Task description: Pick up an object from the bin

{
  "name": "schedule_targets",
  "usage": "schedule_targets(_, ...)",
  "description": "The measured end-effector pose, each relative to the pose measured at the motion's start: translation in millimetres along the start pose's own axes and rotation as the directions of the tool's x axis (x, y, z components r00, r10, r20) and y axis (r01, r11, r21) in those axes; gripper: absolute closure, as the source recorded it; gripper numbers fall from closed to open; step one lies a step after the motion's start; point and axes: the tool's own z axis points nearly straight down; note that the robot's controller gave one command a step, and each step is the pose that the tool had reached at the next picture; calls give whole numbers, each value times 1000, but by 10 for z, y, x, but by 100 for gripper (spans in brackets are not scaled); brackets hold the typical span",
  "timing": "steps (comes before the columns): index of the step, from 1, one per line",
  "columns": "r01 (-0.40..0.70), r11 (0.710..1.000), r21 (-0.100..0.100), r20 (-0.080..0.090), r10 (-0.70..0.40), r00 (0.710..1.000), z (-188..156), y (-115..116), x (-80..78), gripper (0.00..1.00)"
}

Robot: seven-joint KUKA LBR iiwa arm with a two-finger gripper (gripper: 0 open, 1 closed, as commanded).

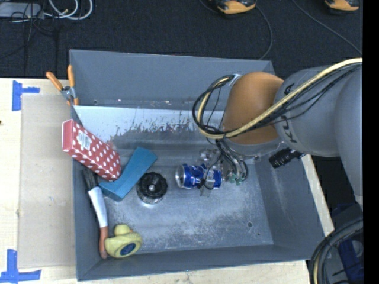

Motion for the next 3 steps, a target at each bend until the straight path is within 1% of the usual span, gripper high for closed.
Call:
schedule_targets(1, 0, 1000, 0, -2, 0, 1000, -110, -2, 3, 100)
schedule_targets(3, 0, 1000, 0, 1, 0, 1000, -302, -1, -2, 100)
